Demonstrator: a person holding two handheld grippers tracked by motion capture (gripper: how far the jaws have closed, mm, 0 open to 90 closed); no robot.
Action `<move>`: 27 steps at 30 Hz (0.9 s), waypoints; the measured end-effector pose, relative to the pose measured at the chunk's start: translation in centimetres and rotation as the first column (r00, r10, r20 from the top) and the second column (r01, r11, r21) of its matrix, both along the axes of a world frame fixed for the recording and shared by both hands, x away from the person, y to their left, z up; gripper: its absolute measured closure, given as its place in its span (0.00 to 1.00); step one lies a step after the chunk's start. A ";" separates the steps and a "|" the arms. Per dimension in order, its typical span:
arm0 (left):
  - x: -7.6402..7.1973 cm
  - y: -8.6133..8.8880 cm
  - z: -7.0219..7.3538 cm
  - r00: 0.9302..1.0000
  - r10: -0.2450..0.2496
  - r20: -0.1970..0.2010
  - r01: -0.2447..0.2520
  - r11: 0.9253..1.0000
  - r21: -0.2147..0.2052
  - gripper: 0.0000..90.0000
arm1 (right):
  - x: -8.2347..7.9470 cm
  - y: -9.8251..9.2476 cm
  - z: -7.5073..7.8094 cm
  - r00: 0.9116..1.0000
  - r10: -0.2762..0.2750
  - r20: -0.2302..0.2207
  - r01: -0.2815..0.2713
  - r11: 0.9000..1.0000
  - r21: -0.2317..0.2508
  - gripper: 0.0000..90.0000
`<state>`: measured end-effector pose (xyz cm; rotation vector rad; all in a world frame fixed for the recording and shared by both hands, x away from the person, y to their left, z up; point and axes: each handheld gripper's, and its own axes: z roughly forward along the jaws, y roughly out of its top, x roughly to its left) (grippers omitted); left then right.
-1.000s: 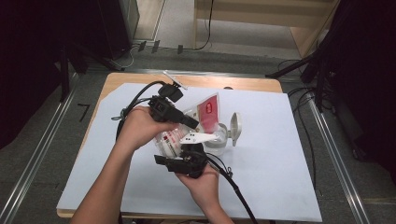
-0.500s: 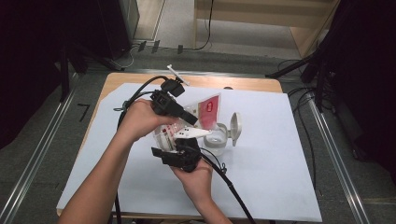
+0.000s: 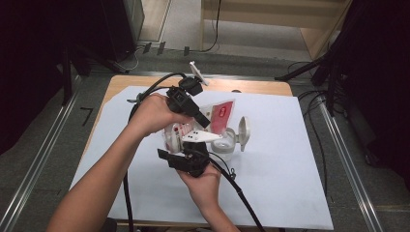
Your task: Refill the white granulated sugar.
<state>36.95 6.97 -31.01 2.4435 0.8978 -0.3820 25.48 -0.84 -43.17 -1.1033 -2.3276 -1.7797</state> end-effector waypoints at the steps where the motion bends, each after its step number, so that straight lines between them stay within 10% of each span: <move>1: 0.1 0.0 0.0 1.000 0.001 -0.006 -0.001 1.000 -0.001 0.92 | 0.0 -0.1 0.0 1.000 -0.001 0.000 0.001 1.000 -0.002 0.68; 17: 0.0 -1.5 1.4 1.000 0.007 0.017 -0.008 0.997 0.075 0.94 | -0.2 -0.5 1.0 1.000 0.001 -0.005 -0.001 0.998 0.056 0.68; 27: 0.2 -0.9 1.4 0.999 0.049 -0.023 -0.048 0.998 0.036 0.92 | -0.1 -0.3 0.6 1.000 0.013 -0.011 -0.012 0.998 0.062 0.69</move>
